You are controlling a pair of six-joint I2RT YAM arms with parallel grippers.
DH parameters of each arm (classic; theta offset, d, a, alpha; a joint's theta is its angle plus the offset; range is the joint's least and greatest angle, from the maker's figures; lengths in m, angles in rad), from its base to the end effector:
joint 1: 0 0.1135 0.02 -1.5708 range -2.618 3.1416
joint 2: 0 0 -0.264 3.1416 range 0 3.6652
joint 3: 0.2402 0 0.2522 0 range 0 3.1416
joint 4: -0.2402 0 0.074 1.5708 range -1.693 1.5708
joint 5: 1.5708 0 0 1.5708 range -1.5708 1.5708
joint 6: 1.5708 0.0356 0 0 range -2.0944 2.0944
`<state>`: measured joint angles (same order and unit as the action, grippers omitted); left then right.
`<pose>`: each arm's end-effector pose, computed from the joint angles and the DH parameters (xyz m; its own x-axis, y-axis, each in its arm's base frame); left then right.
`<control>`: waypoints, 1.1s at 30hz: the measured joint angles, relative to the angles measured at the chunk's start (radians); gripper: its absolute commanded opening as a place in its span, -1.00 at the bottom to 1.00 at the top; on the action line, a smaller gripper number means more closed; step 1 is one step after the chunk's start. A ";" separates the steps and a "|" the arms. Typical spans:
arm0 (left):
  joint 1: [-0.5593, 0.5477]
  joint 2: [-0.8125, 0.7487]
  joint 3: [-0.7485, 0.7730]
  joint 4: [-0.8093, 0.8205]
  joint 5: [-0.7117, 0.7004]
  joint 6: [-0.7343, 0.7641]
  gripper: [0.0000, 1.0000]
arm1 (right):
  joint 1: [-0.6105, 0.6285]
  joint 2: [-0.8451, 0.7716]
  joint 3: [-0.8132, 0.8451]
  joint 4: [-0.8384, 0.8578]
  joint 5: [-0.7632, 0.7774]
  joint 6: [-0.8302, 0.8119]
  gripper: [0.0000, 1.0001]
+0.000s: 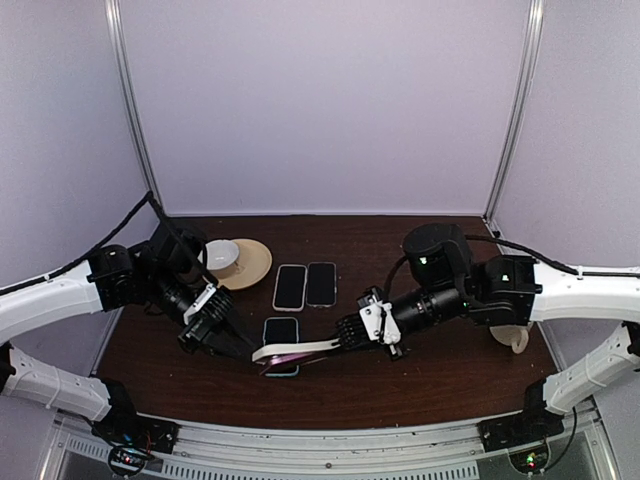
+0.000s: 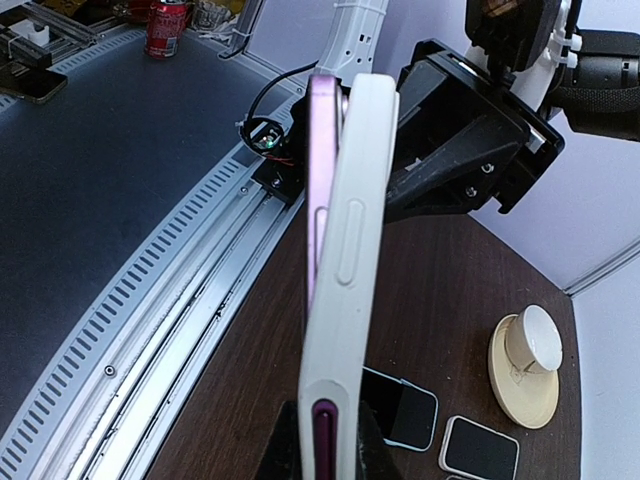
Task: Take the phone out of the phone case
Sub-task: Remove the bottom left corner of the phone case, then pass from the right arm to the left
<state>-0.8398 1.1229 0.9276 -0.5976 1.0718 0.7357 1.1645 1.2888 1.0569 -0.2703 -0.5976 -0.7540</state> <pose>0.1246 -0.1858 0.2979 0.1626 0.2997 -0.9401 0.8883 -0.4592 0.0072 0.0960 0.2737 0.3194 0.5146 -0.2359 -0.8244 -0.8259 -0.3948 -0.4026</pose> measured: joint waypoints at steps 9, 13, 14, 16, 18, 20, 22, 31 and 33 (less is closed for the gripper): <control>0.000 0.000 0.002 0.006 -0.034 0.003 -0.06 | 0.003 0.000 -0.001 -0.018 0.016 -0.006 -1.00; 0.000 -0.007 0.003 0.018 -0.084 0.004 0.06 | 0.004 -0.019 -0.024 -0.005 0.050 0.001 -1.00; 0.000 -0.012 0.003 0.023 -0.097 0.004 0.09 | 0.005 -0.034 -0.041 0.003 0.065 0.005 -1.00; 0.000 -0.027 0.002 0.036 -0.130 0.003 0.10 | 0.005 -0.069 -0.077 0.023 0.091 0.021 -1.00; 0.000 -0.055 -0.003 0.063 -0.173 0.003 0.10 | 0.005 -0.101 -0.114 0.050 0.116 0.038 -1.00; 0.000 -0.084 -0.014 0.092 -0.206 0.003 0.12 | 0.005 -0.132 -0.152 0.089 0.146 0.060 -1.00; 0.000 -0.117 -0.035 0.136 -0.246 -0.002 0.14 | 0.005 -0.151 -0.184 0.129 0.180 0.082 -1.00; 0.001 -0.185 -0.127 0.331 -0.449 -0.077 0.83 | 0.005 -0.222 -0.314 0.296 0.405 0.153 -1.00; 0.001 -0.200 -0.151 0.384 -0.489 -0.111 0.95 | 0.005 -0.235 -0.340 0.352 0.483 0.169 -1.00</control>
<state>-0.8387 0.9230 0.7765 -0.2138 0.5827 0.6247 1.1694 1.0542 0.7166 0.0818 -0.1150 -0.5846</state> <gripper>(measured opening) 0.882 0.069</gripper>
